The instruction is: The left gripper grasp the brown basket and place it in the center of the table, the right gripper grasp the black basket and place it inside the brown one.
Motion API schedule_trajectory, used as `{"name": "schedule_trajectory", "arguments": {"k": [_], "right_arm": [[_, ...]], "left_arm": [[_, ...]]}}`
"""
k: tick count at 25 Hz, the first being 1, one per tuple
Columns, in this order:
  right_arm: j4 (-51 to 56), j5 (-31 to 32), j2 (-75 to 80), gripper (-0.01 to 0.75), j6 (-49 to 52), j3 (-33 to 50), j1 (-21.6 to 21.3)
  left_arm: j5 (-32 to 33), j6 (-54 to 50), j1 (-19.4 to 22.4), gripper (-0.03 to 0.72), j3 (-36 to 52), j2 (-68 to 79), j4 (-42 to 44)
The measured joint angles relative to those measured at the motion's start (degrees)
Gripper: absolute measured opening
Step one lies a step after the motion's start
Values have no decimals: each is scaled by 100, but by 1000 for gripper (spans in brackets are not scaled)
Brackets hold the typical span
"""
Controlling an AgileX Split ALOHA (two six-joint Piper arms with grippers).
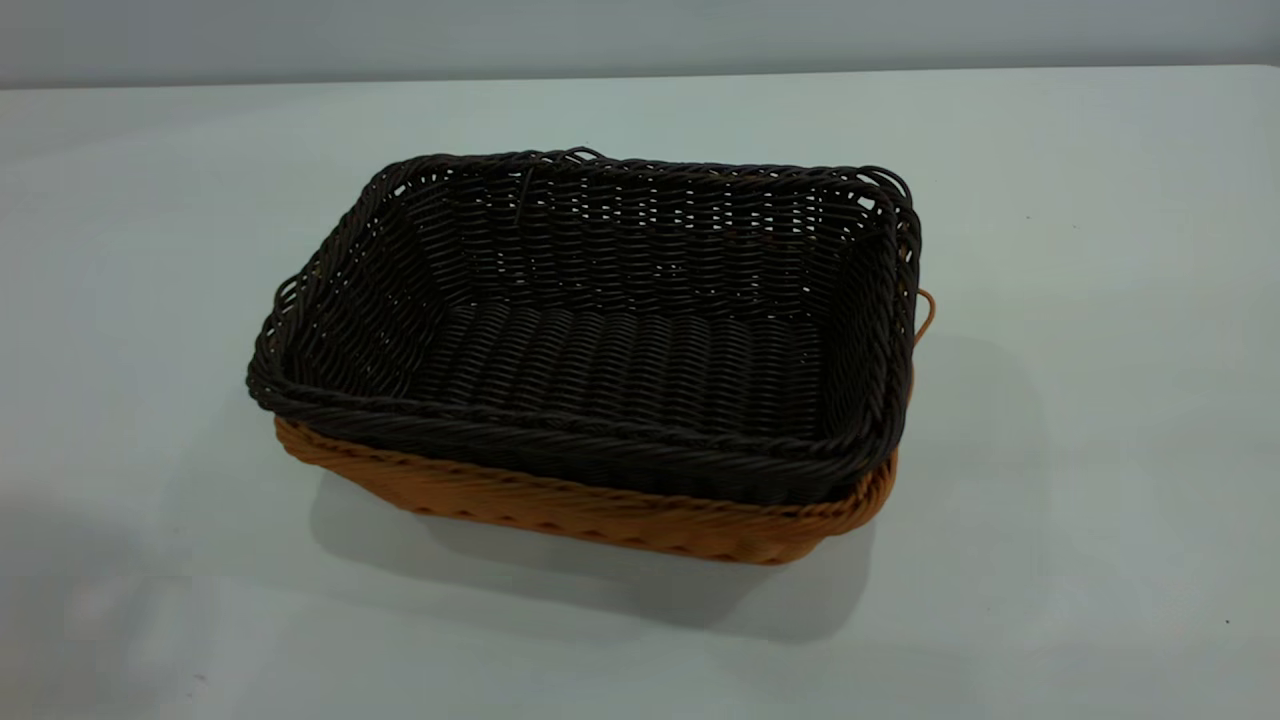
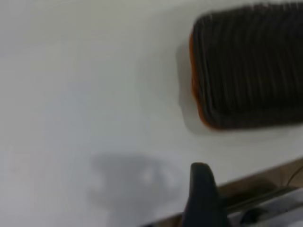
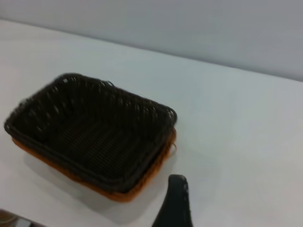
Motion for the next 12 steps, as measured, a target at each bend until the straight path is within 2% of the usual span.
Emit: {"name": "schedule_trajectory", "arguments": {"k": [4, 8, 12], "right_arm": [[-195, 21, -363, 586, 56, 466, 0], [-277, -231, -594, 586, 101, 1134, 13], [-463, -376, -713, 586, 138, 1415, 255]], "left_arm": [[-5, 0, 0, 461, 979, -1142, 5], [-5, 0, 0, 461, 1695, -2125, 11], [-5, 5, 0, 461, 2260, -2929, 11]]}}
